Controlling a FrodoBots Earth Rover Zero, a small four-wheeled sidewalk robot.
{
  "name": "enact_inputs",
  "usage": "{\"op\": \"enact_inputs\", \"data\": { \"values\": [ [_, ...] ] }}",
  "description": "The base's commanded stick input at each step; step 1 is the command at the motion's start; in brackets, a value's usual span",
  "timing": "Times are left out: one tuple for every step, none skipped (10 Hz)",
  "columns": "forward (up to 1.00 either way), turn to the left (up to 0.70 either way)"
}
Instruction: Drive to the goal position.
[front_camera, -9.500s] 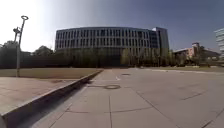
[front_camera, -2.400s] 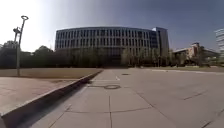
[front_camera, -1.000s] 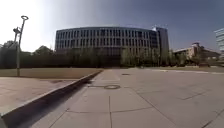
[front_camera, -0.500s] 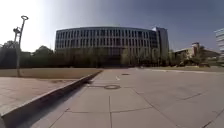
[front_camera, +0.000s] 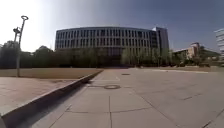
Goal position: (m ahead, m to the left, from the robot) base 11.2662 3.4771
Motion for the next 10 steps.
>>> {"op": "enact_inputs", "data": {
  "values": [
    [0.05, 0.01],
    [0.05, 0.01],
    [0.05, 0.01],
    [0.06, 0.01],
    [0.05, 0.01],
    [0.05, 0.01],
    [0.05, 0.01],
    [0.05, 0.01],
    [0.05, 0.01],
    [0.05, 0.01]
  ]
}}
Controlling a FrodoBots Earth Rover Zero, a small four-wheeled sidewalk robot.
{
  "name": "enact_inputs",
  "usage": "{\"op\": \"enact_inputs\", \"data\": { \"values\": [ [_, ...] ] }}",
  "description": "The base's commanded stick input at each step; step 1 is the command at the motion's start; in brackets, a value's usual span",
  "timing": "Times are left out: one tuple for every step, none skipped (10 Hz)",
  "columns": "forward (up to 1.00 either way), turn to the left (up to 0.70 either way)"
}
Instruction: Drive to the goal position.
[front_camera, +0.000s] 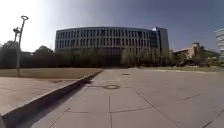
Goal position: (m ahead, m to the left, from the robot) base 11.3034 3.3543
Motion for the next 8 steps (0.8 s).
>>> {"op": "enact_inputs", "data": {
  "values": [
    [0.05, 0.01],
    [0.05, 0.01],
    [0.05, 0.01],
    [0.05, 0.01],
    [0.05, 0.01],
    [0.05, 0.01],
    [0.05, 0.01],
    [0.05, 0.01]
  ]
}}
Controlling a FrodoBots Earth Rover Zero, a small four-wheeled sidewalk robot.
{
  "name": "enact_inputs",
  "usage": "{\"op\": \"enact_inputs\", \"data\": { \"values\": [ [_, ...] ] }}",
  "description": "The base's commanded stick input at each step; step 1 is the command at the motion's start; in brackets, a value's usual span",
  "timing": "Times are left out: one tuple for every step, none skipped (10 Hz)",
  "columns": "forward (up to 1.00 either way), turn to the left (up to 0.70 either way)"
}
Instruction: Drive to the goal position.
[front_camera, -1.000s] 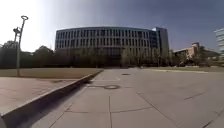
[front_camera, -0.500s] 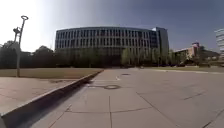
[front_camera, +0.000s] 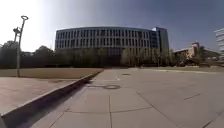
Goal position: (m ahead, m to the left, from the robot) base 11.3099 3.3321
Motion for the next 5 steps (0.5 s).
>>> {"op": "enact_inputs", "data": {
  "values": [
    [0.05, 0.01],
    [0.05, 0.01],
    [0.05, 0.01],
    [0.05, 0.01],
    [0.05, 0.01]
  ]
}}
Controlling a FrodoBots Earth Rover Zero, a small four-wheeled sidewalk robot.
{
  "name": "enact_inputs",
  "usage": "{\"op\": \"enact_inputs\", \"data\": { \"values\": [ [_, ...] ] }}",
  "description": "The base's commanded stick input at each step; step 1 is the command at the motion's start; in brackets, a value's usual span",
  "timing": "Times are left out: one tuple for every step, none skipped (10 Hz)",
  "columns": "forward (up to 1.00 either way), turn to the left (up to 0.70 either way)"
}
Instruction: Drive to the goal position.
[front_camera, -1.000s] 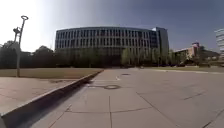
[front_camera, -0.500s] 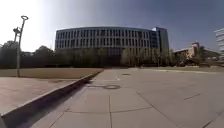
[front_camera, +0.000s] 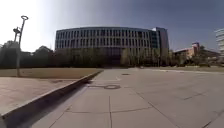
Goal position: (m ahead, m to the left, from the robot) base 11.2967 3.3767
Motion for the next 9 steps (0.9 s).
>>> {"op": "enact_inputs", "data": {
  "values": [
    [0.05, 0.01],
    [0.05, 0.01],
    [0.05, 0.01],
    [0.05, 0.01],
    [0.05, 0.03],
    [0.05, 0.03],
    [0.05, 0.01],
    [0.05, 0.01],
    [0.05, 0.01]
  ]
}}
